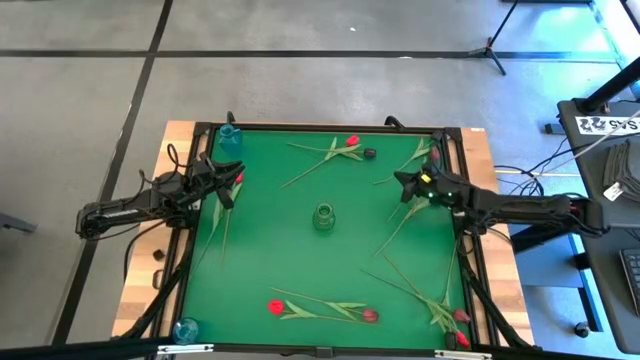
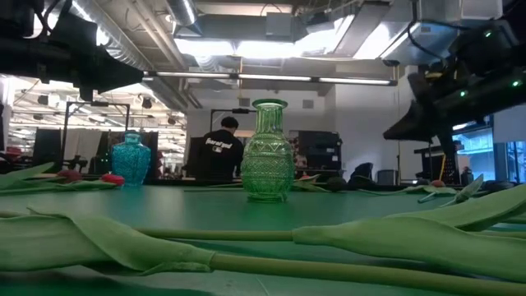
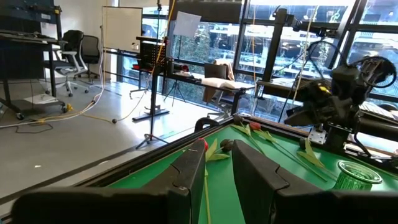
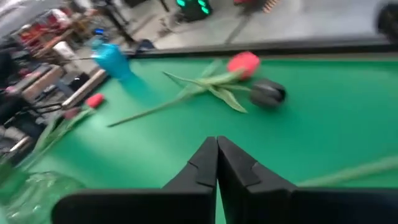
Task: Sort flowers into vase by color
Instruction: Put the black tulip into the green vase
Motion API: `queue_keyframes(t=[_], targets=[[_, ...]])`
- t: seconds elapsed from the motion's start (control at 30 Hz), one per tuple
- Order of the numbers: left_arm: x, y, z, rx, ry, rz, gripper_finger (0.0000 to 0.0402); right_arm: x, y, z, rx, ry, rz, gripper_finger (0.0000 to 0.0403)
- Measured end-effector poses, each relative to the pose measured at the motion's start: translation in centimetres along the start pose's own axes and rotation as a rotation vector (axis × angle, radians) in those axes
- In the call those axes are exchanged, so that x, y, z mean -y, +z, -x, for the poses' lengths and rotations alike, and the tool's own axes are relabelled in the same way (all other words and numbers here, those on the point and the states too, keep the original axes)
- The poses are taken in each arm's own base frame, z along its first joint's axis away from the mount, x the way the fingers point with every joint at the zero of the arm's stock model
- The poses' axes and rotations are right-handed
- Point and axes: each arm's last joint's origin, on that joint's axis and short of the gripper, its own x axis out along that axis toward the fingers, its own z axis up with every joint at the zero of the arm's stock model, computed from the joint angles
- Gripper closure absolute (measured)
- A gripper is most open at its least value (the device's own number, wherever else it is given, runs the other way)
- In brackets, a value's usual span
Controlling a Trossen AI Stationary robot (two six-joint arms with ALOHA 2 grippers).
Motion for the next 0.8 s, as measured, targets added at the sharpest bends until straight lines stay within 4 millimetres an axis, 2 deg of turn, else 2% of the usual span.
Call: queue_keyframes(t=[0.17, 0.33, 0.47, 0.63, 0.8], targets=[[0.0, 0.0, 0.0, 0.0, 0.0, 0.0, 0.0323, 1.2, 0.7, -0.7, -0.037, -0.078, -0.079, 0.0329], [0.0, 0.0, 0.0, 0.0, 0.0, 0.0, 0.0323, 1.8, 3.4, -1.7, -0.041, -0.267, -0.058, 0.0237], [0.0, 0.0, 0.0, 0.0, 0.0, 0.0, 0.0323, 2.7, 5.5, -2.8, -0.07, -0.46, -0.17, 0.0186], [0.0, 0.0, 0.0, 0.0, 0.0, 0.0, 0.0323, 4.1, 8.1, -4.4, -0.149, -0.65, -0.28, 0.0163], [0.0, 0.0, 0.0, 0.0, 0.0, 0.0, 0.0323, 5.9, 9.0, -6.2, -0.203, -0.727, -0.51, 0.0169]])
